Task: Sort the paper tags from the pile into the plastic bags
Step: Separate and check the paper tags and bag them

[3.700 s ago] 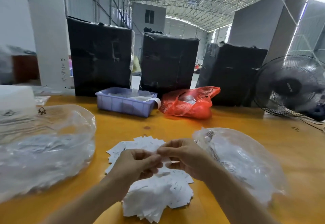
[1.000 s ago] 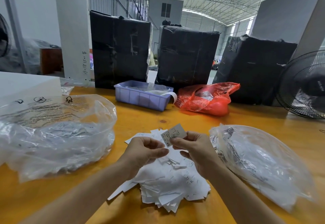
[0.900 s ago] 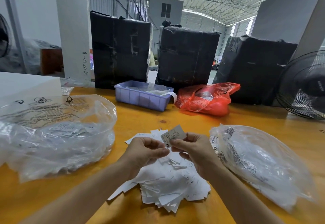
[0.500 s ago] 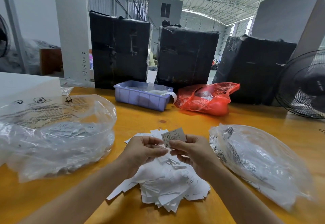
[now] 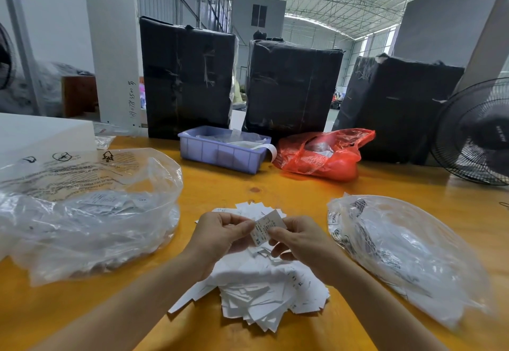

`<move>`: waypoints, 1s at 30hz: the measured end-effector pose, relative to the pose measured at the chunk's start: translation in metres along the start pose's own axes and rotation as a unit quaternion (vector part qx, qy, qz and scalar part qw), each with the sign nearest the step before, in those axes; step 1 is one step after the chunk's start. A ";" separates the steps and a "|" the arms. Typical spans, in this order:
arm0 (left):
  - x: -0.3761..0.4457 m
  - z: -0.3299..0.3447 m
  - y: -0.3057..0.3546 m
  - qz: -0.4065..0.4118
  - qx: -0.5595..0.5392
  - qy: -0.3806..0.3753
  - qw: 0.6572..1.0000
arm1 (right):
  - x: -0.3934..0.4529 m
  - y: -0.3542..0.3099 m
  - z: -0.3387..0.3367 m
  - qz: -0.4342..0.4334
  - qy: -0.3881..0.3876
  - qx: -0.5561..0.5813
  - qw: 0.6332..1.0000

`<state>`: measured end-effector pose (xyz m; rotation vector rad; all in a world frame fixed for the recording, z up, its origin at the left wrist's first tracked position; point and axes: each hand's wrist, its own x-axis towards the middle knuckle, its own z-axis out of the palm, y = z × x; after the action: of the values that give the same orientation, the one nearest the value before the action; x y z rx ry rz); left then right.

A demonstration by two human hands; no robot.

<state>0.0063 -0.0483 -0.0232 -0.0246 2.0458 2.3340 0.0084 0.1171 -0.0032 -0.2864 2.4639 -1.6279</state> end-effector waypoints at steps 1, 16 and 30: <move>0.000 0.001 -0.001 -0.002 0.008 0.001 1.000 | 0.000 0.000 0.000 -0.001 -0.002 -0.014 1.000; -0.010 0.011 0.001 -0.092 -0.150 0.061 0.982 | 0.001 0.004 0.016 -0.140 0.011 -0.154 0.978; -0.008 0.005 0.010 -0.129 -0.089 -0.010 0.988 | -0.001 0.001 0.000 -0.004 0.078 0.132 0.988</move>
<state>0.0141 -0.0445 -0.0122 -0.2540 1.7027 2.3317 0.0094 0.1182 -0.0042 -0.1344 2.3143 -2.0243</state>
